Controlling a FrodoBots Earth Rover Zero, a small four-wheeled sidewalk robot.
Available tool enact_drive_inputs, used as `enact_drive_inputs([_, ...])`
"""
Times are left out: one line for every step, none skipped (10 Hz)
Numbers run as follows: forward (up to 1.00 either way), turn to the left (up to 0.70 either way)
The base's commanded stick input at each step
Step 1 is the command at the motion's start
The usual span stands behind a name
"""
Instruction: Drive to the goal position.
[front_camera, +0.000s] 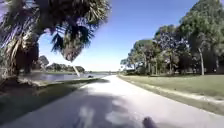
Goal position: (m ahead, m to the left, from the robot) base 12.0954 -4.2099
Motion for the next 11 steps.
enact_drive_inputs([0.70, 0.35])
enact_drive_inputs([0.70, 0.35])
enact_drive_inputs([0.70, 0.35])
enact_drive_inputs([0.70, 0.18])
enact_drive_inputs([0.70, 0.00])
enact_drive_inputs([0.70, 0.00])
enact_drive_inputs([0.70, 0.00])
enact_drive_inputs([0.70, 0.00])
enact_drive_inputs([0.70, 0.00])
enact_drive_inputs([0.70, 0.00])
enact_drive_inputs([0.70, 0.00])
